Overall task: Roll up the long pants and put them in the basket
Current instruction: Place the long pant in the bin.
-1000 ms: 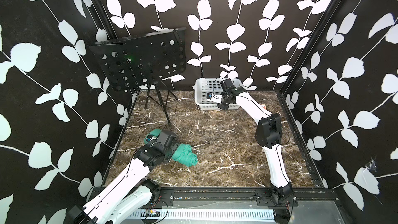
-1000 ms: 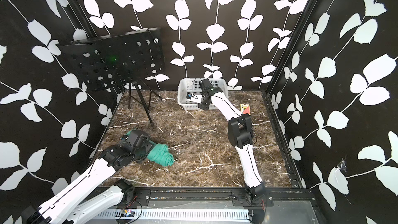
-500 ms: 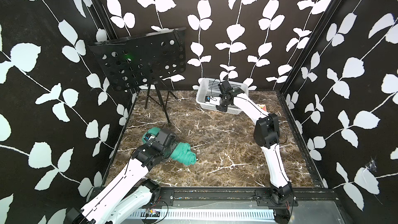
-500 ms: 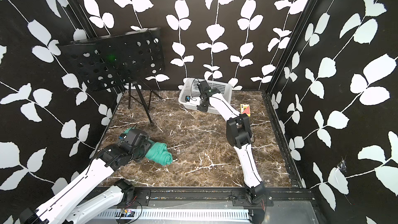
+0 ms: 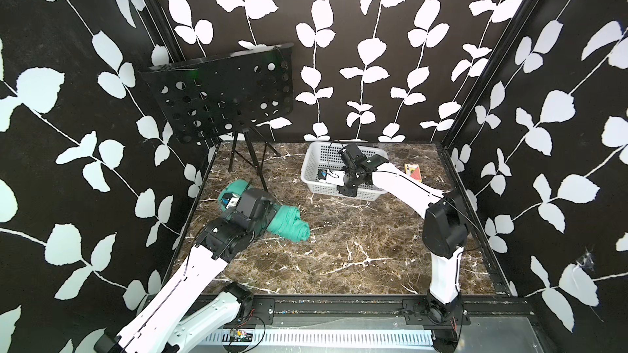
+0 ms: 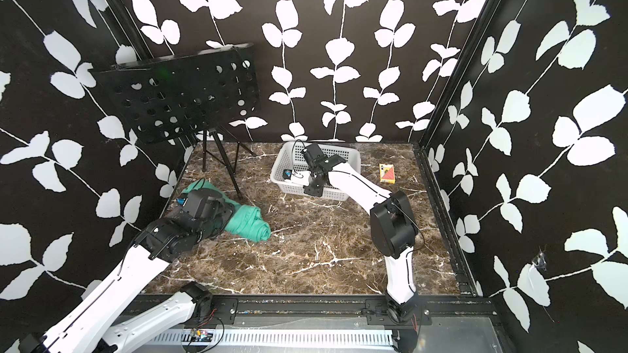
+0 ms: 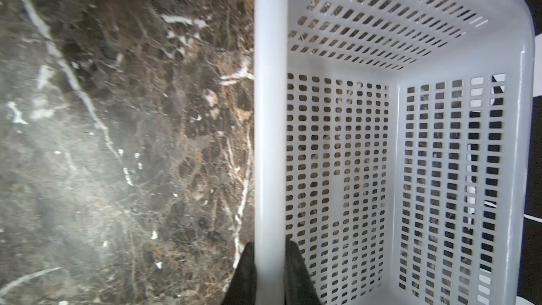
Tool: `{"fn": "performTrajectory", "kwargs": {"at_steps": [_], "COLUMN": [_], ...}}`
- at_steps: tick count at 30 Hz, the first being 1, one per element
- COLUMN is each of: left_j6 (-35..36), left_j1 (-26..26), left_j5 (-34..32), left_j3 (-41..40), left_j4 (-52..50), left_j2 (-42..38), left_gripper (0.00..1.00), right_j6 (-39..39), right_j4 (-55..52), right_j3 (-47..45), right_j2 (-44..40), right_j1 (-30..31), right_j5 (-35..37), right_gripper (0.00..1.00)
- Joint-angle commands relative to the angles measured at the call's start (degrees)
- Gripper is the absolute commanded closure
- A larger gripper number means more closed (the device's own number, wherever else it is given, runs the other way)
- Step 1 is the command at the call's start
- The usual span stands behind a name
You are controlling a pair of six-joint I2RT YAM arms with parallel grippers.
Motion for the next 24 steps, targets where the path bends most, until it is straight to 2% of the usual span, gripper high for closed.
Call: {"fn": "performTrajectory", "kwargs": {"at_steps": [1, 5, 9, 10, 13, 15, 19, 22, 24], "left_j6": [2.87, 4.24, 4.29, 4.09, 3.81, 3.65, 4.30, 3.88, 2.74], "left_j1": [0.33, 0.32, 0.25, -0.13, -2.57, -3.59, -5.07, -7.16, -9.79], "left_j5": [-1.23, -0.01, 1.08, 0.81, -1.60, -2.24, -1.55, -0.74, -2.63], "left_j3": [4.96, 9.26, 12.38, 13.34, 16.18, 18.02, 24.98, 33.14, 37.52], "left_j4": [5.37, 6.07, 8.33, 9.20, 12.11, 14.67, 20.29, 22.27, 24.10], "left_j2": [1.18, 4.93, 9.08, 10.08, 14.33, 17.20, 28.25, 38.29, 44.40], "left_gripper": [0.70, 0.69, 0.69, 0.69, 0.69, 0.69, 0.69, 0.69, 0.69], "right_j6": [4.21, 6.38, 9.46, 11.99, 19.03, 25.36, 45.38, 56.34, 58.63], "right_j4": [2.75, 5.73, 10.11, 11.67, 14.11, 17.04, 26.91, 23.13, 18.09], "right_j3": [-6.05, -11.09, -14.81, -15.52, -18.31, -23.53, -36.69, -39.26, -37.52], "right_j2": [-1.70, -3.74, -7.74, -10.01, -18.54, -26.58, -43.81, -51.13, -52.55], "right_j1": [0.04, 0.20, 0.06, -0.28, -2.44, -4.22, -7.71, -12.05, -13.85], "right_j5": [-1.63, -3.26, -4.39, -4.39, -5.12, -2.15, 16.42, 20.39, 21.25], "right_gripper": [0.95, 0.84, 0.48, 0.43, 0.39, 0.37, 0.25, 0.25, 0.26]}}
